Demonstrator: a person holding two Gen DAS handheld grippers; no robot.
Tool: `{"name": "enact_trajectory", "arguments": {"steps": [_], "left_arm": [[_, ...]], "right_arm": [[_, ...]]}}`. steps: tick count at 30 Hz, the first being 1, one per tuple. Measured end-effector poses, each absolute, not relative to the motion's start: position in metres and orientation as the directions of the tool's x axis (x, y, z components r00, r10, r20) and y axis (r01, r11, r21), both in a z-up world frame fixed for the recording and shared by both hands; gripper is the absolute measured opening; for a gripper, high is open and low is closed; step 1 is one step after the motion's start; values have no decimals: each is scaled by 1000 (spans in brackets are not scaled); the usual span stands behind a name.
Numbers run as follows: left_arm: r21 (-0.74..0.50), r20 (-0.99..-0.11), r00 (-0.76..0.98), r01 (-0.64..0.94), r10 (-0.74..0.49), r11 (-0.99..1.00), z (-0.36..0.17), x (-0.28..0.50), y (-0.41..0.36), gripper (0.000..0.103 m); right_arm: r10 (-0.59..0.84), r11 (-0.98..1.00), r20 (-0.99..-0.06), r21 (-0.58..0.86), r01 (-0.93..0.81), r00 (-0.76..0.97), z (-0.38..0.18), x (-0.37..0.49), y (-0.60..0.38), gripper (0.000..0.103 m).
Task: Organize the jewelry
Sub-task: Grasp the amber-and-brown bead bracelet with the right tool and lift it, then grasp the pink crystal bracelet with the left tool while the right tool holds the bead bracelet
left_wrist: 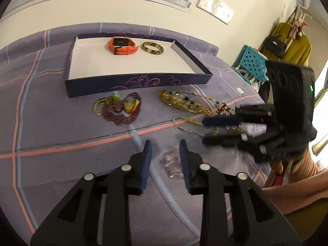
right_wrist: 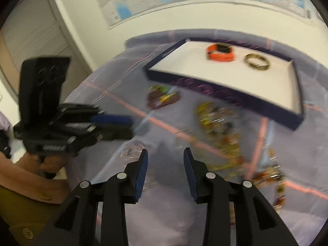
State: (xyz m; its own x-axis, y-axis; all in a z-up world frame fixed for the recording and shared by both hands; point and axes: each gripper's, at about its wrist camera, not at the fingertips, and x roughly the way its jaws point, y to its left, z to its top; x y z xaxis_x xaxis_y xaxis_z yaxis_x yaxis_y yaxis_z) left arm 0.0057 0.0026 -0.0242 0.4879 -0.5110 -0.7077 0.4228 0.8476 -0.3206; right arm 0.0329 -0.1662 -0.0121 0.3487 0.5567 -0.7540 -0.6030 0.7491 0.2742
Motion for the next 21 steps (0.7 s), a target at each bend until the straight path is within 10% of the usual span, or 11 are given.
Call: {"name": "enact_trajectory", "arguments": {"steps": [15,21], "left_arm": [[-262,-735,439,520,-517,813,-28,-11,-22,59],[-219,-762,437,521,-478,825,-34,-13,-30,51]], "right_arm": [[313,925,-804,137,-354,505,-22,27,-265,43],[276,927,-813,84,-365,513,-31,24,-258,28]]}}
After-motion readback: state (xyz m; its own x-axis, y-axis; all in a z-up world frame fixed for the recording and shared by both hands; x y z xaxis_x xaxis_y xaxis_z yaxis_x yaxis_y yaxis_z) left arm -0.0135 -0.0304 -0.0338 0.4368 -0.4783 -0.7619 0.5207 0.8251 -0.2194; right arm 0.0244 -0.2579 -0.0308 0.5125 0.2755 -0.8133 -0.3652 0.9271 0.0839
